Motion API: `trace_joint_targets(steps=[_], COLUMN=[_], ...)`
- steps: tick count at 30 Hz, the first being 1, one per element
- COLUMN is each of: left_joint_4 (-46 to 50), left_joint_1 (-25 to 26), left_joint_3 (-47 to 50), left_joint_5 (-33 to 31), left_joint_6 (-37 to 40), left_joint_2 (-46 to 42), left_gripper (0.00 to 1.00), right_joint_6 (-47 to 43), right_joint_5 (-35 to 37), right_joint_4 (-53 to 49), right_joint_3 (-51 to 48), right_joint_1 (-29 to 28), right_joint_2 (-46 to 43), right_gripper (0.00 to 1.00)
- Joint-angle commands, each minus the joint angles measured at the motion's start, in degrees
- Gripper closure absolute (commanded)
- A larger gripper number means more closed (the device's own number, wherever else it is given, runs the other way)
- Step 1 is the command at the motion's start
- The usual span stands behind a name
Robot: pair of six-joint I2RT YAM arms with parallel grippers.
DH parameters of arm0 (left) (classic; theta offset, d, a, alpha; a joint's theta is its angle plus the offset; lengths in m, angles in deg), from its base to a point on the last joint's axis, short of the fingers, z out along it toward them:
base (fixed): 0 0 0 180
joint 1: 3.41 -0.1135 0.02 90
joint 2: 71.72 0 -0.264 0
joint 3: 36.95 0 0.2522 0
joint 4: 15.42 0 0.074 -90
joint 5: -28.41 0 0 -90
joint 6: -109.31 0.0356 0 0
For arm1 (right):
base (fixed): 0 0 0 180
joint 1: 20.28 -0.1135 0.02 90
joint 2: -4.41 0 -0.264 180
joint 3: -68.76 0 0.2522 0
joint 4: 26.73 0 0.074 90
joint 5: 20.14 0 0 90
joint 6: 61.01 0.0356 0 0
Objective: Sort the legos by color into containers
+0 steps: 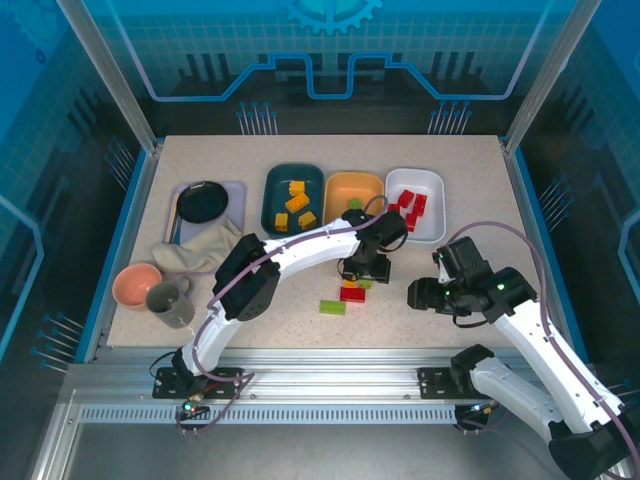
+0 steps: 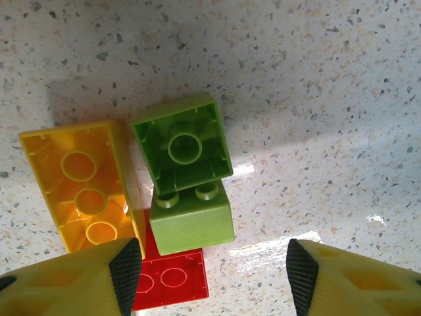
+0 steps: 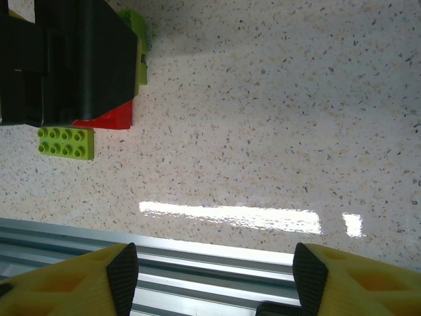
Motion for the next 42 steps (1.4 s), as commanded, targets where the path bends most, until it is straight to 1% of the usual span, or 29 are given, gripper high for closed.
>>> trace_joint_targets(steps=[1, 8, 11, 13, 15, 18, 22, 26, 30, 33, 37, 40, 42], left_joint_4=[1.67, 2.37, 1.51, 0.67, 1.12, 1.14, -1.33, -1.45, 1.72, 3.88, 4.64, 3.18, 2.9], left_joint_1=[0.75, 1.06, 1.28, 1.78, 2.11, 2.46, 2.6, 2.56, 2.22, 1.95, 1.26, 0.89, 0.9], left_joint_3=[-2.1, -3.98, -4.65, -5.22, -6.13, -5.58, -1.66, 0.61, -0.39, -1.8, -3.04, -3.3, -4.37], left_joint_5=[-0.31, -0.3, 0.48, 0.87, 0.75, -0.91, -3.83, -5.96, -5.42, -4.33, -3.47, -2.2, -1.73], left_joint_6=[0.41, 1.05, 1.69, 2.32, 2.53, 2.62, 2.21, 0.72, -1.69, -2.56, -3.29, -3.09, -2.68], left_joint_2=[2.28, 4.37, 4.69, 4.82, 5.26, 4.26, -1.12, -4.16, -1.97, 0.43, 2.29, 3.09, 3.84], left_gripper=[0.38, 0.43, 0.48, 0.55, 0.56, 0.55, 0.52, 0.48, 0.4, 0.37, 0.35, 0.35, 0.37], right_joint_6=[-0.22, -0.28, -0.2, -0.11, -0.01, -0.02, 0.16, 0.16, 0.07, -0.11, -0.38, -0.46, -0.55], right_joint_5=[-0.78, -0.79, -0.65, -0.52, -0.39, -0.41, -0.56, -0.82, -1.35, -1.61, -1.62, -1.53, -1.48], right_joint_4=[-1.71, -1.91, -1.99, -2.08, -2.08, -2.26, -2.35, -2.09, -1.56, -1.29, -1.25, -1.21, -1.16], right_joint_3=[1.6, 1.92, 1.87, 1.78, 1.74, 1.72, 1.36, 1.25, 1.16, 1.41, 1.51, 1.63, 1.6], right_joint_1=[-0.34, -0.34, -0.36, -0.3, -0.34, -0.34, -0.34, -0.34, -0.27, -0.29, -0.34, -0.34, -0.29], right_joint_2=[-0.46, -0.59, -0.8, -0.95, -1.01, -1.28, -1.74, -1.45, -1.06, -0.6, -0.43, -0.34, -0.25], right_gripper=[0.34, 0.35, 0.35, 0.35, 0.36, 0.36, 0.36, 0.36, 0.36, 0.36, 0.36, 0.36, 0.36])
